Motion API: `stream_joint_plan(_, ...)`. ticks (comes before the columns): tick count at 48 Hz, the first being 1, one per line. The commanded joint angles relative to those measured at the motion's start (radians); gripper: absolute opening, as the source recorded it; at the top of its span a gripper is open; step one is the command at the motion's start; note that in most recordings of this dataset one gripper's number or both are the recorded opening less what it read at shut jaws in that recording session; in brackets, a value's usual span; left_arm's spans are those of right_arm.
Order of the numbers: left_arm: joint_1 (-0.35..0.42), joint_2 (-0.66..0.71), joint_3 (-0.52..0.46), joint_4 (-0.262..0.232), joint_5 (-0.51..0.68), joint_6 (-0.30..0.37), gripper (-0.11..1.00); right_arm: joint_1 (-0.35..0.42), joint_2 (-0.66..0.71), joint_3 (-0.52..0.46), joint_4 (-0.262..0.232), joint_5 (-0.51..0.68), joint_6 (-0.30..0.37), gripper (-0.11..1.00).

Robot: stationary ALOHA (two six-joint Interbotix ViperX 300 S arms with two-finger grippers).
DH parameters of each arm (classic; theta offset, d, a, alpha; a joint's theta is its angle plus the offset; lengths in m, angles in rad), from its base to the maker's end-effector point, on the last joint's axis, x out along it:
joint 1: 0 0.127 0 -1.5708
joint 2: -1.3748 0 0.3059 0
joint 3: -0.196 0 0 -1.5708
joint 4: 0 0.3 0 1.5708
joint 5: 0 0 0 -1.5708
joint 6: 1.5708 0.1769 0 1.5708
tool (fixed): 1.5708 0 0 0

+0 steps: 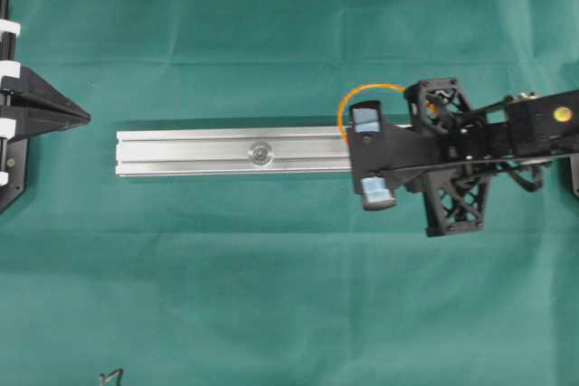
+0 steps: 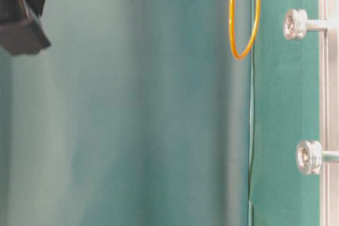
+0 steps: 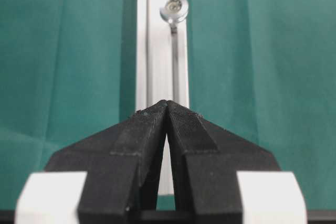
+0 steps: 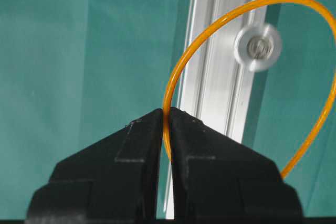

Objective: Hook the rubber onto the shaft.
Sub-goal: 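Pull the band leftward along the rail toward the right silver peg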

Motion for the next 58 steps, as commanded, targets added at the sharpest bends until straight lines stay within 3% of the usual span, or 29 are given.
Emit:
stream_joint_plan(1,0.0,0.009,-0.032,0.005,-0.005,0.0,0.02,-0.005,0.006,-0.049,-0.003,-0.006,-0.002,0.07)
stream_joint_plan(24,0.0,0.009,-0.032,0.003,-0.005,0.002,0.02,-0.008,0.04,-0.086,-0.003,-0.002,-0.002,0.07)
stream_joint_plan(58,0.0,0.009,-0.032,0.003,-0.002,0.002,0.02,-0.008,0.063,-0.041,0.003,-0.051,0.002,0.07)
